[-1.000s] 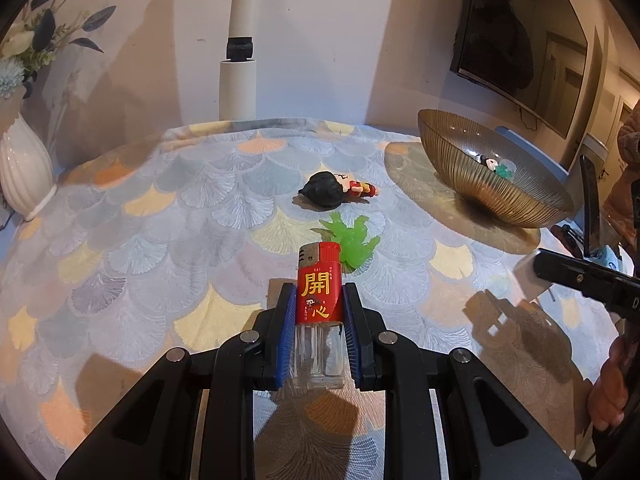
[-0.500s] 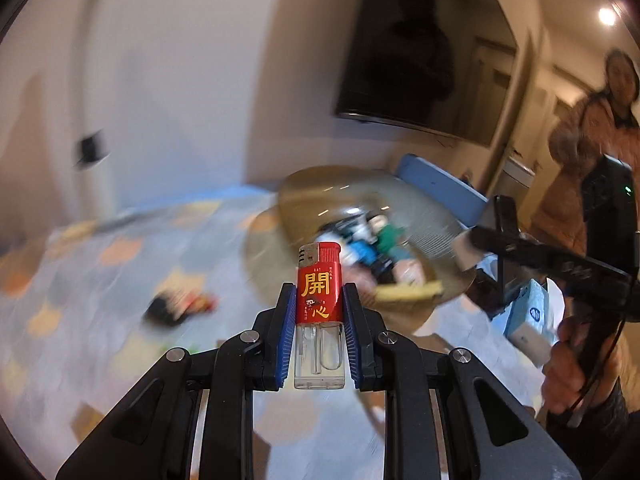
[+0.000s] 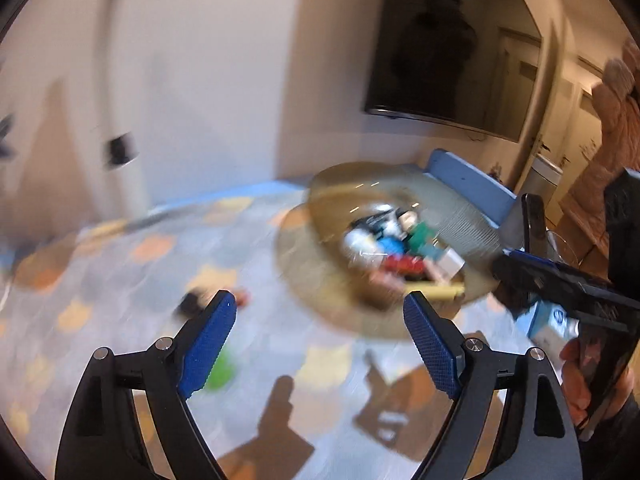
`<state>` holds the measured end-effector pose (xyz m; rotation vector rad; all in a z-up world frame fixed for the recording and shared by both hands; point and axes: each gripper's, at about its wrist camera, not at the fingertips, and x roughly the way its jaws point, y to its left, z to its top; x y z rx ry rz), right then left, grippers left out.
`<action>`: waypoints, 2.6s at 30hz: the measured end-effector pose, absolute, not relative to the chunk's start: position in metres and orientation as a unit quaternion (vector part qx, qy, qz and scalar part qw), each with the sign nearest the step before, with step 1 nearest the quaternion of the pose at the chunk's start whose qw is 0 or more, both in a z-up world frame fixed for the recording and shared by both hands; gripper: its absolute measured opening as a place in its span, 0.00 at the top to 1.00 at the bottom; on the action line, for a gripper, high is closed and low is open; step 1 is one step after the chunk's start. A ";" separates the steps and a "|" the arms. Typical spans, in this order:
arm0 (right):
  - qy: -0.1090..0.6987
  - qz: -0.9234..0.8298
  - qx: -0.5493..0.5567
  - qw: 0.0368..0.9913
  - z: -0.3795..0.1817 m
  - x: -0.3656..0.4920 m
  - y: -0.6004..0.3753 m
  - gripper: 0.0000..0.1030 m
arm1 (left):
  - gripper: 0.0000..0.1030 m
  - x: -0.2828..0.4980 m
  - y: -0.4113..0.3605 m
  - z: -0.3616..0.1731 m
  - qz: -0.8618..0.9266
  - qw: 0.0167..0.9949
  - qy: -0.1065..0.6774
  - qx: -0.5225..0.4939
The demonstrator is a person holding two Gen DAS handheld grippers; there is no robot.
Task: Organize rigid objects
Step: 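Carry the lighter and charger over the amber bowl and release both, then move both grippers back toward the green toy and cartoon figure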
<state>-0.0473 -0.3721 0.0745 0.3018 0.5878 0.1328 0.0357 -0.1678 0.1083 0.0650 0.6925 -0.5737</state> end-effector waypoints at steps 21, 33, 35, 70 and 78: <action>0.422 0.113 -0.039 0.899 -0.010 -0.028 -0.224 0.09 | 0.01 -0.029 -0.021 0.031 -0.071 0.931 0.355 0.048; 0.413 0.121 -0.040 0.902 -0.006 -0.033 -0.223 0.09 | 0.01 -0.036 -0.024 0.034 -0.079 0.935 0.342 0.058; 0.414 0.121 -0.038 0.901 -0.006 -0.032 -0.223 0.09 | 0.01 -0.036 -0.025 0.034 -0.079 0.935 0.341 0.059; 0.422 0.120 -0.036 0.898 -0.009 -0.028 -0.223 0.09 | 0.01 -0.029 -0.051 0.015 -0.051 0.912 0.382 0.138; 0.422 0.119 -0.035 0.898 -0.008 -0.028 -0.222 0.09 | 0.01 -0.033 -0.052 0.016 -0.057 0.915 0.373 0.142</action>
